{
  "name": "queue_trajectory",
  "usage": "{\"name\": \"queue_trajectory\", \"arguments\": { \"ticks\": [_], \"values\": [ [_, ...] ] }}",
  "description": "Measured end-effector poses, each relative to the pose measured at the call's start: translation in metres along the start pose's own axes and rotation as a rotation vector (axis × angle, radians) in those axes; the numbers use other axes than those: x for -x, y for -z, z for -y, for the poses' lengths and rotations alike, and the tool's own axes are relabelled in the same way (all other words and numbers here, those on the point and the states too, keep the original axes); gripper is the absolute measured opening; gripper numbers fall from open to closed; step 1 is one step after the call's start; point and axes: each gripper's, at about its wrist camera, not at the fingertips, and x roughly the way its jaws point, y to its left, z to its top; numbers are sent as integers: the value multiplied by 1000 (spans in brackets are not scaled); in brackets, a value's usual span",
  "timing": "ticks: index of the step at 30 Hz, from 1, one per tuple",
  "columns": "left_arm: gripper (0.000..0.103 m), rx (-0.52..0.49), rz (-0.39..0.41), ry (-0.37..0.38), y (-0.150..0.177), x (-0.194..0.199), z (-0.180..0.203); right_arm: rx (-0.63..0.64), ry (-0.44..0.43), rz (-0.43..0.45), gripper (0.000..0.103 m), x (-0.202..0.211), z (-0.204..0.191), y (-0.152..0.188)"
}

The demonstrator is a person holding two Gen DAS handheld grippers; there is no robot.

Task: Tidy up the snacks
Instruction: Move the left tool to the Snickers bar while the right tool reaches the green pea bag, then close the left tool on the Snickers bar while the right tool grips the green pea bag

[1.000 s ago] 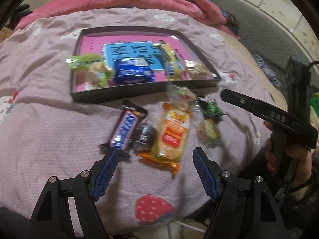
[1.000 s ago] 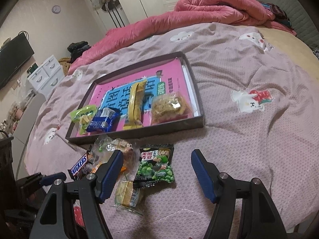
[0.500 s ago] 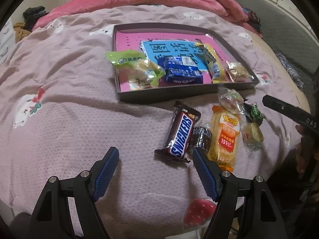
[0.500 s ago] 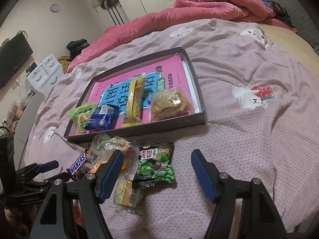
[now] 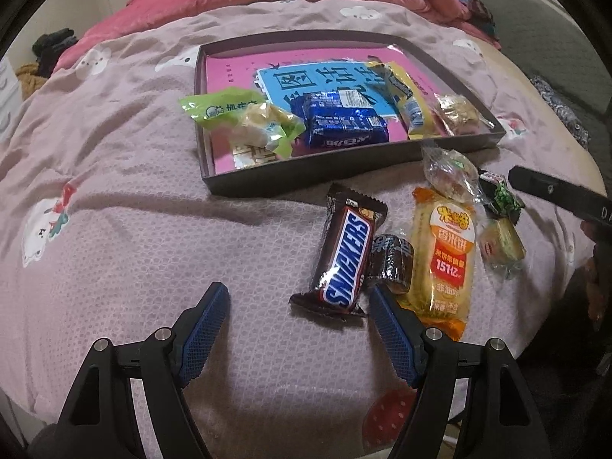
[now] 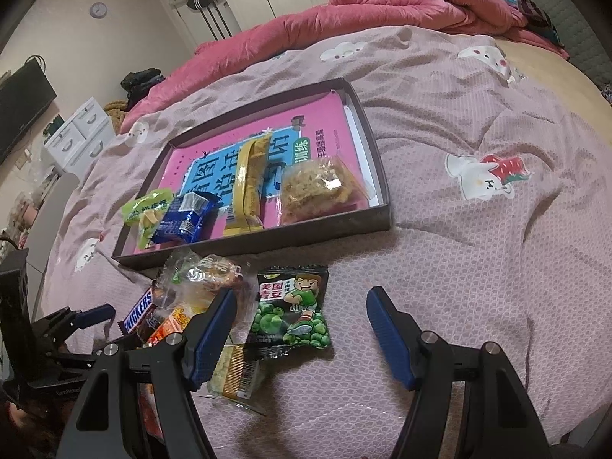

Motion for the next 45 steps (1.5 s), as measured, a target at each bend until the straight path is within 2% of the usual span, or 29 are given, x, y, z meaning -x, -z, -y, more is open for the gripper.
{"name": "queue_trajectory", "arguments": {
  "ticks": [10,20,24,32,34,38,42,45],
  "values": [
    [74,4,9,15,-7,-7,-1,68,40,-59,69,-19,-8,3],
    [69,-14,21,25,-13,-14,3,143,94,-56,50,-31,-13,2],
    [61,-33,29,25,-15,-17,7,164,106,-73,44,-37,-16,3],
    [50,-43,34,23,-19,-20,8,143,91,-79,43,-41,-12,0],
    [44,-38,36,22,-20,-20,6,131,86,-78,43,-41,-10,0],
    [38,-7,35,32,-21,-20,-1,117,80,-78,41,-41,-8,-1],
    [30,-21,40,27,-20,-20,2,123,82,-77,40,-39,-8,0],
    [30,-31,41,19,-19,-20,4,106,72,-75,40,-37,-7,-1]
  ]
}}
